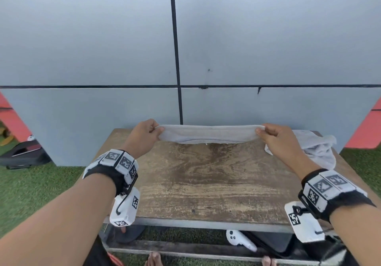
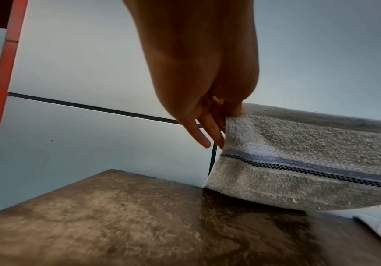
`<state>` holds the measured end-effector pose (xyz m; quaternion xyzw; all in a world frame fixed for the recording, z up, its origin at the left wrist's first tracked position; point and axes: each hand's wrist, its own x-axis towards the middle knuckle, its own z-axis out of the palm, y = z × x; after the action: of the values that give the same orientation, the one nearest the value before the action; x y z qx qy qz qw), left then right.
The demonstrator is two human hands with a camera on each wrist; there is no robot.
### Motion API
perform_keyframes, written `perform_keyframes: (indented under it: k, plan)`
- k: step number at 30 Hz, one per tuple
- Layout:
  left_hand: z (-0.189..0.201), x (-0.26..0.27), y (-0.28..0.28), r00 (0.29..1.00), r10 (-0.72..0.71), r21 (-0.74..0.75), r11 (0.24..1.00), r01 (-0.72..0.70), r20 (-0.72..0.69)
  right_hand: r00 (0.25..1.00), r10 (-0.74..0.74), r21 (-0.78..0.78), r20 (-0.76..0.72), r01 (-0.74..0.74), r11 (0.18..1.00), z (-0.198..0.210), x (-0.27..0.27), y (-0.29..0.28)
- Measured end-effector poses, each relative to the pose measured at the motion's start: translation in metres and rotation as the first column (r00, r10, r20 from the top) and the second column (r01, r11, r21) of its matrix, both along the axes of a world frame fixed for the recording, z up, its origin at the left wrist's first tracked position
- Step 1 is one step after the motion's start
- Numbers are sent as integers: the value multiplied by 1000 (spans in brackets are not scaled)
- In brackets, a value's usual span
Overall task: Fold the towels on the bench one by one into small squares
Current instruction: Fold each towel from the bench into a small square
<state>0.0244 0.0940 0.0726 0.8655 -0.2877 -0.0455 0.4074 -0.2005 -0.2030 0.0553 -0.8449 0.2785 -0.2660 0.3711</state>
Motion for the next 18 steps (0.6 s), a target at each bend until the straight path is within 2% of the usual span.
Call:
perform_keyframes:
  k: [5, 7, 9, 11, 13, 16, 18]
  plan:
    - [-1, -28, 21, 999, -46, 10, 999, 46, -4, 997, -57, 118, 61, 49, 992, -1, -26, 13]
    - [-1, -40, 28, 998, -61, 48, 997, 62, -26, 998, -29, 152, 52, 21, 988, 0, -37, 19]
    - [-1, -49, 36, 994, -77, 105, 991, 86, -83, 999, 10, 191, -31, -4, 982, 4, -49, 25]
    - [-4, -53, 45, 969, -133, 166, 972, 169, -211, 982, 82, 246, -168, -39, 968, 6, -62, 29]
    - [-10, -55, 55, 907, -180, 214, 937, 276, -381, 933, 171, 292, -316, -75, 954, 9, -74, 34]
    - [-21, -60, 66, 731, -185, 176, 905, 388, -657, 833, 343, 411, -434, -156, 898, 12, -86, 45]
    - [-26, -64, 69, 667, -164, 173, 896, 409, -727, 769, 443, 484, -461, -200, 852, 11, -89, 49]
